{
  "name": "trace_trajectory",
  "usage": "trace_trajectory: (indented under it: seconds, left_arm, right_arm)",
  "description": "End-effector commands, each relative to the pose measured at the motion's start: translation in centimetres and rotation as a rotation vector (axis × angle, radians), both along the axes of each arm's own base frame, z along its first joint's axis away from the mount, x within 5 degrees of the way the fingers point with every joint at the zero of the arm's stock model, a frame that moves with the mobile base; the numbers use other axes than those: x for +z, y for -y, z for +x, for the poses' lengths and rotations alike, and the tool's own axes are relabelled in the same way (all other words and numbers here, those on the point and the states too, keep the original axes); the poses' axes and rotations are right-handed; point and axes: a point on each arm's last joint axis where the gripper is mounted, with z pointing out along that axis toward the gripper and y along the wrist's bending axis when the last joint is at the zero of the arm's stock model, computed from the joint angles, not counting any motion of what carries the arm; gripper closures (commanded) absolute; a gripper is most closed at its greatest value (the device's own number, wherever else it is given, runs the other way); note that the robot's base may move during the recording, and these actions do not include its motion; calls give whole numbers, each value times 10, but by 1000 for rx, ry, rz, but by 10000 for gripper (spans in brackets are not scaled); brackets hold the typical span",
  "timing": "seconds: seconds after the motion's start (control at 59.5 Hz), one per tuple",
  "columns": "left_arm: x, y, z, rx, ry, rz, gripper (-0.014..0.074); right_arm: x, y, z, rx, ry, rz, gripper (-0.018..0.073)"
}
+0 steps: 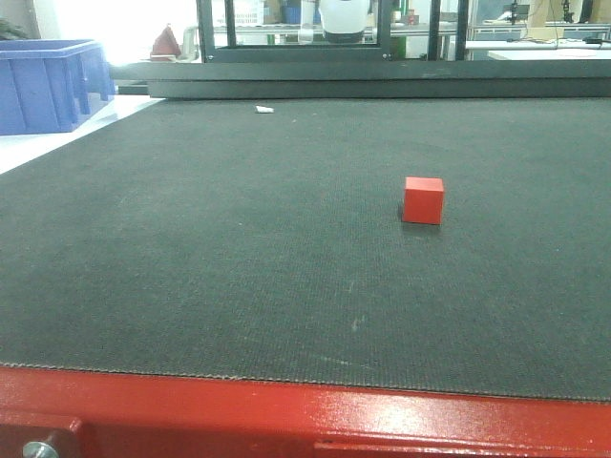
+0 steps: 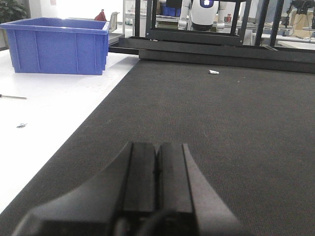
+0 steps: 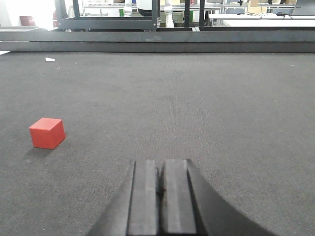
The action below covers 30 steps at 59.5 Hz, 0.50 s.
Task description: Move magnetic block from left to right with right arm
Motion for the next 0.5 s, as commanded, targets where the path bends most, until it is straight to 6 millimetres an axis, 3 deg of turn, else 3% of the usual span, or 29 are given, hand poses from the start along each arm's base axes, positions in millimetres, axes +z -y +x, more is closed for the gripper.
trace_trajectory:
  seconds: [0.0, 0.487]
  left_arm:
    - [6, 0, -1, -2, 92, -11, 713]
    - [6, 0, -1, -2, 92, -11, 713]
  right_arm:
    - [11, 1, -2, -14, 111, -10, 495]
    - [11, 1, -2, -14, 111, -10, 495]
